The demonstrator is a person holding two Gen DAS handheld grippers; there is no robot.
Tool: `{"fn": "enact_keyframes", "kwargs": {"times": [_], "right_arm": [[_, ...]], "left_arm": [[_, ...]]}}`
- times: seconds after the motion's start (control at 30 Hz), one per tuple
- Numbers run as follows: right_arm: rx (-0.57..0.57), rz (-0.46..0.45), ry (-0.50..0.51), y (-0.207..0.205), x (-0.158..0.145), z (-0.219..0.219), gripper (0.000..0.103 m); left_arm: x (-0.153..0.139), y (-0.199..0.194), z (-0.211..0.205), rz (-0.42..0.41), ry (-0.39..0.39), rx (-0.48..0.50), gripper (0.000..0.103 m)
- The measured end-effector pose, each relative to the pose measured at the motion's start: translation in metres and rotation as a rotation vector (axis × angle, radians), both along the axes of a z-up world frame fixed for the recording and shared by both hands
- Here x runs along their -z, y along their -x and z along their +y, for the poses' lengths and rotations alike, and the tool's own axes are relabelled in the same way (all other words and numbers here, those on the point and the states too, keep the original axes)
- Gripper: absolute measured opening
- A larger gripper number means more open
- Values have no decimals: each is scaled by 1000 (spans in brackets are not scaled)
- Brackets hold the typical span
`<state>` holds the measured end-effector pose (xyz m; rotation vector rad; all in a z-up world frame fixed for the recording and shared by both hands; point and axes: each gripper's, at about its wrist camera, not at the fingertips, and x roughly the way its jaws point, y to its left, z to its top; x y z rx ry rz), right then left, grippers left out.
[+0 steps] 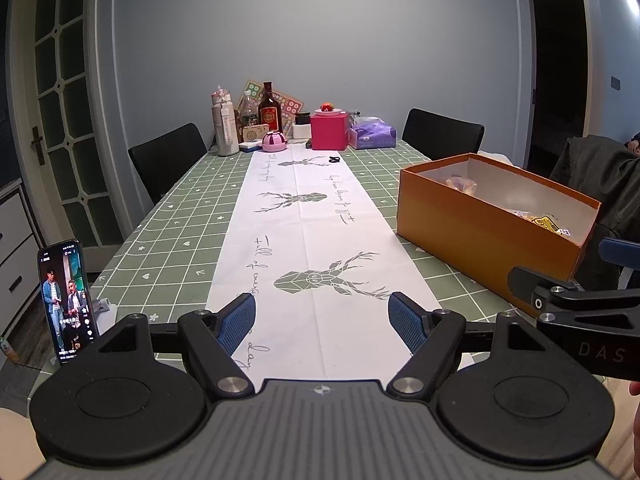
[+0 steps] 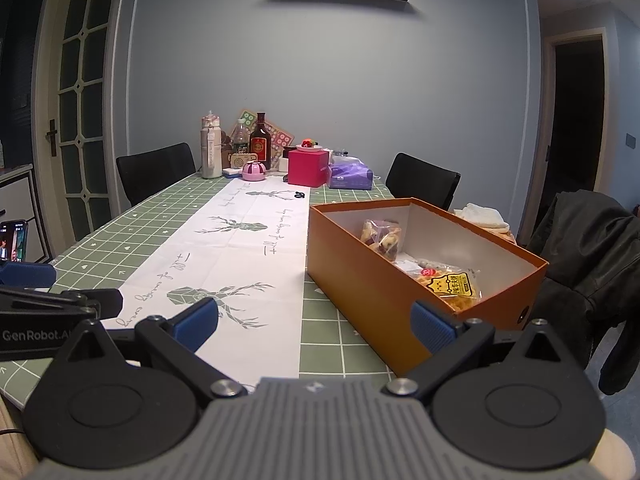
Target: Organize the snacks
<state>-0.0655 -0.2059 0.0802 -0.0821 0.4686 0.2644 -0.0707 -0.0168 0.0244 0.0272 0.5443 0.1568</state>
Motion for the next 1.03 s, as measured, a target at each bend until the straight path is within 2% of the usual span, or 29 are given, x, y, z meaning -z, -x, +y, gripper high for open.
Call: {"fn": "enact_keyframes", "kwargs": {"times": [1.03], "right_arm": [[-8, 9, -4, -1, 3, 2, 100]], "left_arm": [[0, 2, 2, -5, 7, 2, 89]]}}
